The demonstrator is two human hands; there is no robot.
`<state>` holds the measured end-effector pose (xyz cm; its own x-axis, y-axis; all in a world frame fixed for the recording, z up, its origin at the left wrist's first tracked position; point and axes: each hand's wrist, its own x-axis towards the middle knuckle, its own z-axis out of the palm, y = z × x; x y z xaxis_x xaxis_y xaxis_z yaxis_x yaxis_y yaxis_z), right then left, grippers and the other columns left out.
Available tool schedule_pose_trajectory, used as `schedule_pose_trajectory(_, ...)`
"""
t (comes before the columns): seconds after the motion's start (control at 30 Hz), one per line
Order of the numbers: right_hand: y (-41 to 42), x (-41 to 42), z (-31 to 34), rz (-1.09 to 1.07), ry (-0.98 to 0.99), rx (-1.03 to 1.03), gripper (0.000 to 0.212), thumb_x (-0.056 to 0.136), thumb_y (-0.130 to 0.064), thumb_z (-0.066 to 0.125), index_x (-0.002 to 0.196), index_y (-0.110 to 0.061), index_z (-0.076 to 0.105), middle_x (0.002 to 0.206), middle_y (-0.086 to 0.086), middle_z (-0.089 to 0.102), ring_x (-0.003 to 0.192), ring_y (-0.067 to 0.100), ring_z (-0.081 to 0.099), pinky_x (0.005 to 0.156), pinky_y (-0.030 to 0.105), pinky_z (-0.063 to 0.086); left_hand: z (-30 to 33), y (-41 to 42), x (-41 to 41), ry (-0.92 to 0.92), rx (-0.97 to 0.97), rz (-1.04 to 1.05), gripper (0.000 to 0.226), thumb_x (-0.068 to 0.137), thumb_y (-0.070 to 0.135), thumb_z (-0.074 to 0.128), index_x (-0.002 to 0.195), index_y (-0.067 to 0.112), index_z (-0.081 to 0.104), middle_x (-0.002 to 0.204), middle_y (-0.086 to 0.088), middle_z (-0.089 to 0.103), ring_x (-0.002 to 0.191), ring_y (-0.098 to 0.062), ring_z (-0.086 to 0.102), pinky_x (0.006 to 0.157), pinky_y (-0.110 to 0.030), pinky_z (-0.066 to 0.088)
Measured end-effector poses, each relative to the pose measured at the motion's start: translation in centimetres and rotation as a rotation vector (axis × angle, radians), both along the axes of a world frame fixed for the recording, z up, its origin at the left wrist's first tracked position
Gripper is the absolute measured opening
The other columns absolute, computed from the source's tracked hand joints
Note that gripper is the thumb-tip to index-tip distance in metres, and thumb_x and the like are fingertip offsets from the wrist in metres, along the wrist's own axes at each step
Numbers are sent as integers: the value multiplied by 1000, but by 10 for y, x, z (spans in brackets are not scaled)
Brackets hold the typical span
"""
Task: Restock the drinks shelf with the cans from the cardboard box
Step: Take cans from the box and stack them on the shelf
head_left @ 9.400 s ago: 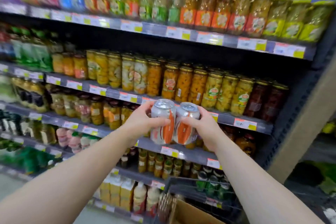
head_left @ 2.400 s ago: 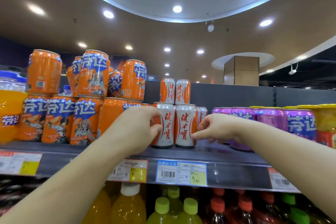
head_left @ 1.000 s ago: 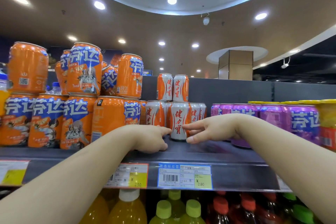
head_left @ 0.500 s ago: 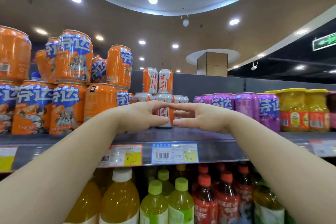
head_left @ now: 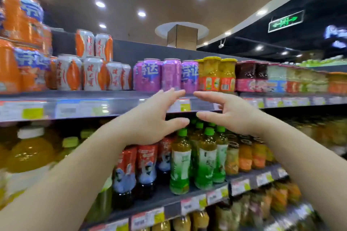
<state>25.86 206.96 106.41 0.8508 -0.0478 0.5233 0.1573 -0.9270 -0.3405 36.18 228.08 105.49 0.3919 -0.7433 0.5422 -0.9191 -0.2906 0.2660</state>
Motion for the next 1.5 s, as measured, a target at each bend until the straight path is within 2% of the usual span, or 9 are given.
schedule_pose_trajectory(0.07,-56,-42,-36,-173,24,-91,66,86,-59,59,146,-39,40,151,-14,42,131,-11,31,108,11,27,-29,-67,-28,-61,101,29,77,92,54,53,154,34,12,164,6,8,150,-14,0,119,-33,3)
schedule_pose_trajectory(0.17,-144,-108,-91,-485,123,-234,70,92,-60,51,153,-35,27,160,2,28,148,19,20,121,37,19,-72,-191,-81,-120,243,93,78,94,59,43,155,29,5,165,-2,3,150,-27,-2,120,-50,6)
schedule_pose_trajectory(0.27,-220,-176,-135,-746,209,-331,71,93,-63,43,154,-33,23,161,9,25,148,29,19,119,42,21,-116,-306,-142,-121,274,59,78,93,63,38,155,26,8,164,-4,5,150,-29,-1,118,-52,7)
schedule_pose_trajectory(0.47,-346,-289,-192,-965,320,-203,70,94,-63,41,154,-35,20,163,7,20,149,30,13,116,49,19,-177,-477,-234,-50,336,-58,76,95,61,35,155,25,5,165,-5,-3,150,-31,-8,117,-54,1)
schedule_pose_trajectory(0.63,-442,-345,-233,-1090,393,-87,68,96,-61,39,155,-37,15,164,5,15,150,31,9,118,51,13,-220,-593,-281,-2,426,-191,75,96,59,34,155,27,0,164,-4,-9,149,-29,-13,118,-52,-4)
schedule_pose_trajectory(0.77,-529,-364,-258,-1157,406,-57,67,96,-60,39,154,-39,14,164,5,16,150,30,8,119,52,10,-252,-689,-297,19,414,-257,74,97,59,34,155,28,0,164,-4,-9,149,-30,-14,117,-51,-7)
schedule_pose_trajectory(0.97,-665,-375,-282,-1227,350,59,68,94,-58,48,152,-41,19,161,2,25,150,28,15,119,50,14,-282,-829,-301,40,377,-326,72,97,57,36,155,28,5,165,-3,-4,150,-28,-10,118,-50,-3)
schedule_pose_trajectory(1.17,-771,-391,-307,-1283,334,136,70,91,-54,57,151,-40,24,157,1,35,146,25,27,118,50,27,-303,-927,-298,101,384,-367,70,97,54,41,155,27,11,165,-2,3,150,-28,-3,121,-49,3)
schedule_pose_trajectory(1.5,-937,-427,-386,-1193,396,234,70,89,-52,61,149,-39,28,148,-4,46,136,21,40,111,41,34,-384,-1068,-321,204,487,-363,71,96,51,46,155,27,13,164,0,9,150,-24,3,121,-45,9)
